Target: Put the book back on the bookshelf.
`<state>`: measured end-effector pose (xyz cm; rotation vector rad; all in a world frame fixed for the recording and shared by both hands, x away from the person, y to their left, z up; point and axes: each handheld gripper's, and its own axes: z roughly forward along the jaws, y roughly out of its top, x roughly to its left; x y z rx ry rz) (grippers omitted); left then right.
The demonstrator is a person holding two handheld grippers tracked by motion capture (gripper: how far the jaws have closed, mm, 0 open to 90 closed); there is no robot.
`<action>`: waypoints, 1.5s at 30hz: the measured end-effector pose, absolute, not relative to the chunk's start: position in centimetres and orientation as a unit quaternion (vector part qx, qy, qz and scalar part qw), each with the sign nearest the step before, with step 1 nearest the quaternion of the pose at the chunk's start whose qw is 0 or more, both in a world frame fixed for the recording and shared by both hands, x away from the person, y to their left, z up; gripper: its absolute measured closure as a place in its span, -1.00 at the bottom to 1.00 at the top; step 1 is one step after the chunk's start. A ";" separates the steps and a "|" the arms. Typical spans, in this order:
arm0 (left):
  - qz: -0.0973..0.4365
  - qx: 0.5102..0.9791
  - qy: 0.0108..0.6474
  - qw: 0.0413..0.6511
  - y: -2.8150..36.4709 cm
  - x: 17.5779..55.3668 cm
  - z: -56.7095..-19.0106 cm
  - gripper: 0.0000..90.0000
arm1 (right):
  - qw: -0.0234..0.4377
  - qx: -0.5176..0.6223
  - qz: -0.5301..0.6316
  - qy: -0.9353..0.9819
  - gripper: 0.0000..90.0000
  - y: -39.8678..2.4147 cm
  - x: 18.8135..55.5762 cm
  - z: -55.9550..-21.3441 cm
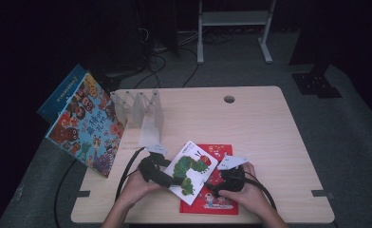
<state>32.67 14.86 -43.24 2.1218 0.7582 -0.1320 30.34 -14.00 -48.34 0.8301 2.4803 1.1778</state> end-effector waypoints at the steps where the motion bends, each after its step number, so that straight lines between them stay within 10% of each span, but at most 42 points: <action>1: -0.052 0.848 0.299 0.434 14.8 32.5 -42.9 -1.00 | 0.136 0.287 0.407 0.857 -0.98 -14.0 30.3 -48.3; 17: -0.040 0.837 0.242 0.489 14.0 30.7 -39.6 -0.74 | 0.133 0.283 0.405 0.859 -0.99 -14.3 30.3 -48.3; 32: -0.068 0.855 0.238 0.455 13.1 31.0 -40.0 0.11 | 0.133 0.283 0.406 0.859 -0.98 -14.4 30.3 -48.3; 45: -0.026 0.880 0.259 0.397 12.3 31.9 -39.0 0.42 | 0.136 0.290 0.404 0.857 -0.98 -14.3 30.3 -48.3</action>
